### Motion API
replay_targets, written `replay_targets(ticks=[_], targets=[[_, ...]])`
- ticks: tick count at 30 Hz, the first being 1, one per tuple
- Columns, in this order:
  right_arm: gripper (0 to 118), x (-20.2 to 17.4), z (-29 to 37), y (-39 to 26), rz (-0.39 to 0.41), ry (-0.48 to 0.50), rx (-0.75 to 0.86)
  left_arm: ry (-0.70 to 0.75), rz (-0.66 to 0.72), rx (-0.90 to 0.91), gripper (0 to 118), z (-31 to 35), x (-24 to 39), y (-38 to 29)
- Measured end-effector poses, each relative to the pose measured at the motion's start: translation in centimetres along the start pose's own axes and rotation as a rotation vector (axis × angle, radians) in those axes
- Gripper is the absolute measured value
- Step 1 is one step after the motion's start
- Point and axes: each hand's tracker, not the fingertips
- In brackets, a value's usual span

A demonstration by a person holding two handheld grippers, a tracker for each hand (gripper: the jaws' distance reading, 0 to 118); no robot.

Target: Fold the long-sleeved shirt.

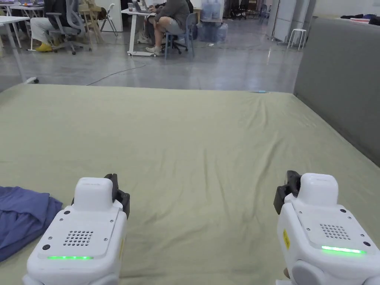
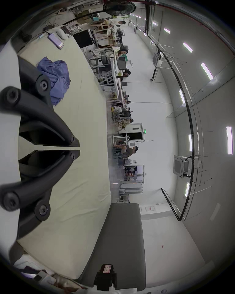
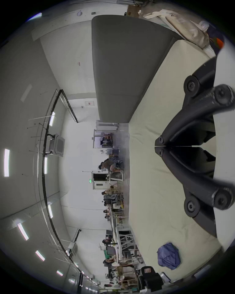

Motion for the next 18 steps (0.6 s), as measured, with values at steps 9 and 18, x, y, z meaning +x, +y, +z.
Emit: replay_targets(ticks=[9, 18], targets=[[0, -3.2, -0.8, 0.1, 0.010, 0.054, 0.018, 0.046, 0.020, 0.012, 0, -0.1, -1.7, 1.3], [0, -15.3, -1.6, 1.2, 0.002, 0.392, 0.064, 0.321, 0.048, -0.004, 0, 3.9, -10.0, 2.4]])
